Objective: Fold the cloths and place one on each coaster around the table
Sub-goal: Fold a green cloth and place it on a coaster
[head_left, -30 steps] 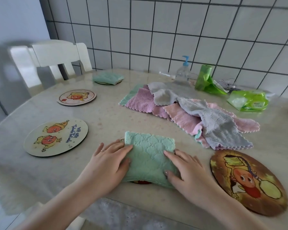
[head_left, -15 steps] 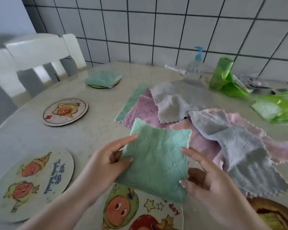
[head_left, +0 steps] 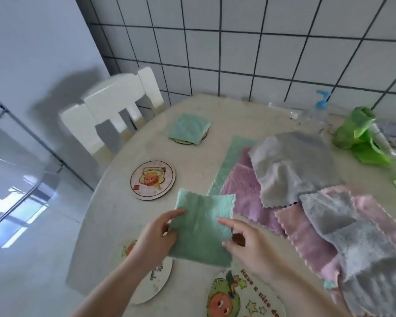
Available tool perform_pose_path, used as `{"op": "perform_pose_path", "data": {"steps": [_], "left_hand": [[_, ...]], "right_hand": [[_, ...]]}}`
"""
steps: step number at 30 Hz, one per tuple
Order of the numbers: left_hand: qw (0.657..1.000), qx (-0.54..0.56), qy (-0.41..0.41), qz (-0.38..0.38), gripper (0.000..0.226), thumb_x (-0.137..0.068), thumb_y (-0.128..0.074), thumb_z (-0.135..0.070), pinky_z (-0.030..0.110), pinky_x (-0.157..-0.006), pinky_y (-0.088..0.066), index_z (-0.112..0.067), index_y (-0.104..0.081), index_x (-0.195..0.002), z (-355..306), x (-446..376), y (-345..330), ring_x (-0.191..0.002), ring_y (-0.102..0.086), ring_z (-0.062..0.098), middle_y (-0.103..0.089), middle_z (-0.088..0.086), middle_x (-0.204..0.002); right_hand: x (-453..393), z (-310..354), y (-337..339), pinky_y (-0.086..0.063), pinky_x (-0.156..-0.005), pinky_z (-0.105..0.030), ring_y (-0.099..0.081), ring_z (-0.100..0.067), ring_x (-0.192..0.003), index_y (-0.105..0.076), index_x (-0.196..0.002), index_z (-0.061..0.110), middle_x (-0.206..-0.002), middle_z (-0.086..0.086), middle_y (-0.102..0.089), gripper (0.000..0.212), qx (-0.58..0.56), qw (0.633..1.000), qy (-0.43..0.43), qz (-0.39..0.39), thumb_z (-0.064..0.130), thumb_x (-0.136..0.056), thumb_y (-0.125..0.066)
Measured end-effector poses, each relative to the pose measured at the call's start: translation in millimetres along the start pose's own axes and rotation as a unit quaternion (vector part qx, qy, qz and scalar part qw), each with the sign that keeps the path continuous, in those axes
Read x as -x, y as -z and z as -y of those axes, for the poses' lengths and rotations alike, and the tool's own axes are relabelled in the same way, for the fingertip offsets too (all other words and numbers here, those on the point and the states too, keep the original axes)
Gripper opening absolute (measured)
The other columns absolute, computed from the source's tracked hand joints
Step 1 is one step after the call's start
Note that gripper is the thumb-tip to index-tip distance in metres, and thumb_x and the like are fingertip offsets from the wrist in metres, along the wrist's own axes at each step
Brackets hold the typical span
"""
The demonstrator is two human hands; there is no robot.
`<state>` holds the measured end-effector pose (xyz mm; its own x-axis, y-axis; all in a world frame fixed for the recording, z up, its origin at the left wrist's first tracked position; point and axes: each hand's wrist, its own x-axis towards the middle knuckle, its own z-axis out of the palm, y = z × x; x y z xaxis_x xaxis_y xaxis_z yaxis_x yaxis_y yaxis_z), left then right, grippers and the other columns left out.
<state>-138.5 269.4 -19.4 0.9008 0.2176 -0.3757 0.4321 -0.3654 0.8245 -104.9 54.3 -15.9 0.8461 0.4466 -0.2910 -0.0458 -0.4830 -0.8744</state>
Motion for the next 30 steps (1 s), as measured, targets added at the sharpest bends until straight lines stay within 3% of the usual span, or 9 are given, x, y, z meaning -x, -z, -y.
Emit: {"op": "perform_pose_path", "data": {"steps": [2, 4, 7, 9, 12, 20, 23, 28, 30], "left_hand": [[1.000, -0.012, -0.009, -0.003, 0.051, -0.089, -0.043, 0.006, 0.012, -0.058, -0.050, -0.035, -0.056, -0.117, 8, -18, 29, -0.085, -0.062, 0.006, -0.061, -0.010, -0.108], [0.999, -0.038, -0.020, 0.004, 0.051, -0.089, -0.043, 0.007, 0.007, -0.064, -0.045, -0.030, -0.054, -0.123, 14, -40, 55, -0.096, -0.056, 0.002, -0.054, -0.012, -0.117], [0.995, -0.089, -0.035, 0.014, 0.055, -0.087, -0.043, 0.009, 0.022, -0.097, -0.040, -0.024, -0.050, -0.130, 28, -80, 89, -0.120, -0.044, 0.009, -0.046, -0.011, -0.129], [0.990, -0.128, -0.053, 0.026, 0.058, -0.085, -0.043, 0.012, 0.028, -0.106, -0.032, -0.021, -0.048, -0.132, 35, -107, 107, -0.124, -0.038, 0.009, -0.043, -0.012, -0.129], [0.982, -0.166, -0.074, 0.042, 0.063, -0.078, -0.042, 0.014, 0.022, -0.101, -0.031, -0.016, -0.050, -0.132, 46, -146, 127, -0.124, -0.042, 0.014, -0.047, -0.004, -0.130], [0.978, -0.179, -0.085, 0.060, 0.065, -0.072, -0.042, 0.015, 0.018, -0.096, -0.032, -0.012, -0.053, -0.131, 58, -211, 157, -0.122, -0.045, 0.018, -0.050, 0.005, -0.132], [0.978, -0.174, -0.093, 0.068, 0.066, -0.071, -0.042, 0.015, 0.020, -0.098, -0.033, -0.013, -0.053, -0.130, 66, -223, 159, -0.123, -0.045, 0.019, -0.050, 0.007, -0.132], [0.979, -0.168, -0.088, 0.067, 0.063, -0.074, -0.045, 0.013, 0.023, -0.098, -0.035, -0.015, -0.053, -0.130, 74, -229, 159, -0.122, -0.046, 0.021, -0.049, 0.007, -0.133], [0.971, -0.214, -0.105, 0.032, 0.060, -0.074, -0.050, 0.008, 0.027, -0.099, -0.034, -0.016, -0.053, -0.130, 74, -226, 159, -0.124, -0.043, 0.024, -0.044, 0.007, -0.136]], "right_hand": [[-27, 6, -24, -0.044, -0.079, -0.004, -0.055, 0.017, -0.083, -0.047, -0.129, 0.035, -0.129, 0.016, -0.052, 0.052, 0.002, 1.000, 0.003, 0.005, 0.009, -0.086, -0.061], [-56, 13, -48, -0.036, -0.083, 0.002, -0.049, 0.016, -0.099, -0.048, -0.132, 0.028, -0.132, 0.013, -0.051, 0.053, 0.005, 1.000, -0.004, -0.008, 0.007, -0.086, -0.061], [-99, 23, -79, -0.031, -0.086, 0.005, -0.046, 0.004, -0.112, -0.049, -0.133, 0.021, -0.132, 0.008, -0.051, 0.052, 0.019, 0.999, -0.017, -0.023, 0.002, -0.086, -0.058], [-128, 28, -95, -0.034, -0.095, -0.005, -0.049, -0.004, -0.117, -0.049, -0.133, 0.019, -0.135, 0.004, -0.050, 0.054, 0.023, 0.999, -0.031, -0.034, -0.002, -0.084, -0.056], [-165, 35, -110, -0.039, -0.101, -0.020, -0.052, -0.014, -0.119, -0.049, -0.133, 0.017, -0.137, -0.003, -0.050, 0.058, 0.019, 0.998, -0.052, -0.042, -0.005, -0.081, -0.054], [-219, 49, -125, -0.045, -0.085, -0.014, -0.060, -0.017, -0.100, -0.045, -0.135, 0.014, -0.123, -0.005, -0.056, 0.057, -0.017, 0.994, -0.095, -0.045, -0.007, -0.083, -0.053], [-226, 50, -127, -0.038, -0.075, 0.001, -0.055, -0.011, -0.098, -0.046, -0.135, 0.014, -0.122, -0.003, -0.056, 0.058, 0.008, 0.993, -0.108, -0.042, -0.007, -0.081, -0.054], [-232, 49, -130, -0.027, -0.080, 0.007, -0.047, -0.005, -0.111, -0.047, -0.134, 0.012, -0.131, -0.003, -0.050, 0.057, 0.040, 0.993, -0.108, -0.042, -0.008, -0.081, -0.054], [-232, 51, -130, -0.028, -0.091, -0.002, -0.043, -0.011, -0.123, -0.045, -0.136, 0.017, -0.140, -0.004, -0.040, 0.059, 0.081, 0.990, -0.096, -0.058, -0.002, -0.081, -0.056]]}}
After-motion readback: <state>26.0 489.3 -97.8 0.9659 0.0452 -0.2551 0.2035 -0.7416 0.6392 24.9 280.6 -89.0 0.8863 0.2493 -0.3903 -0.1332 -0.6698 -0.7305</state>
